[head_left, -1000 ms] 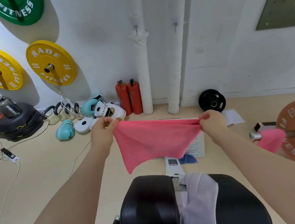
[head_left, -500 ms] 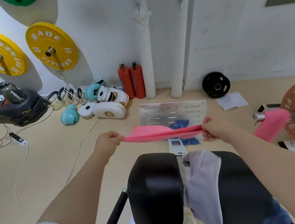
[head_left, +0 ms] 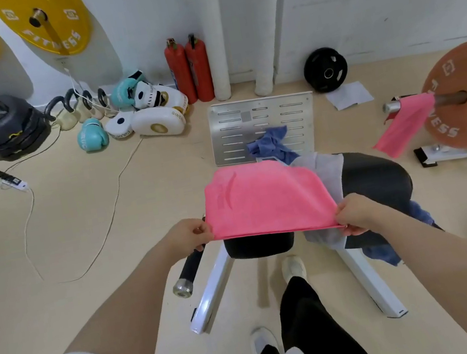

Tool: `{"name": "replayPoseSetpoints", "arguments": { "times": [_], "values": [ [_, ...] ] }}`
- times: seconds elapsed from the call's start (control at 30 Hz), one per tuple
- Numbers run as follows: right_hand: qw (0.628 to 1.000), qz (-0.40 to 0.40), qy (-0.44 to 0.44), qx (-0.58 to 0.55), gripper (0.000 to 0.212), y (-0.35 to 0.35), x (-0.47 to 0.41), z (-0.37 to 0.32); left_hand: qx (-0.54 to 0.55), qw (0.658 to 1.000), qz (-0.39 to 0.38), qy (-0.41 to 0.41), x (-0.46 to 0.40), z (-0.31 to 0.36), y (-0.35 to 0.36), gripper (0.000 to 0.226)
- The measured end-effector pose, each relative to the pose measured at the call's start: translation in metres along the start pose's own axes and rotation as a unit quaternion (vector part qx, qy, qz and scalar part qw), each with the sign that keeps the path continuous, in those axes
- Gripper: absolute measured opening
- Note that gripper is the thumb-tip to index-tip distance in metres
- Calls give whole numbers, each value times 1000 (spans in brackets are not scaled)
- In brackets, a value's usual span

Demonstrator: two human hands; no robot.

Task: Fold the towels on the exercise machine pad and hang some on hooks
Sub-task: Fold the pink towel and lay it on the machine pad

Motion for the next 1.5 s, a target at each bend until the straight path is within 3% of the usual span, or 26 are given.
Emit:
{"name": "replayPoseSetpoints", "arguments": {
  "times": [0.1,0.2,0.3,0.4,0.6,0.77,0.9,0.97,1.1,1.33,1.43,1.5],
  "values": [
    [997,-28,14,65,11,14,8,5,-10,1000,-7,-7,1,-10,12,16],
    [987,-81,35,134,31,20,15,-3,-63,996,-52,-18,2,-11,20,2],
    [974,-51,-18,222,40,8,15,-39,-57,997,-26,-34,-8,-10,14,26],
    [981,7,-102,165,34,-8,5,-79,59,996,44,-48,-23,2,0,30],
    [975,-2,-208,75,25,-10,-30,-144,155,977,113,-92,-70,12,-19,58],
    [966,-54,-232,95,31,-9,-78,-201,213,962,100,-139,-118,14,-20,43],
    [958,-88,-249,110,31,-8,-117,-240,241,943,54,-224,-152,14,-14,50],
    [952,-121,-248,136,31,3,-137,-249,239,940,76,-231,-166,15,-16,49],
    [934,-178,-258,169,36,32,-163,-255,336,912,122,-201,-184,17,-15,32],
    [941,-218,-260,-17,33,49,-182,-258,441,870,127,-178,-202,22,-20,22],
    [931,-226,-270,-93,13,41,-185,-266,510,837,146,-130,-209,36,-29,19],
    [923,-230,-283,-127,15,35,-188,-271,527,827,161,-116,-211,42,-33,18]
  ]
}}
Point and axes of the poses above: each hand's wrist, its own x-axis away from the middle knuckle, its own y-axis out of the palm, z = x × y, the point moved 5 cm from there along -x, towards the middle knuckle
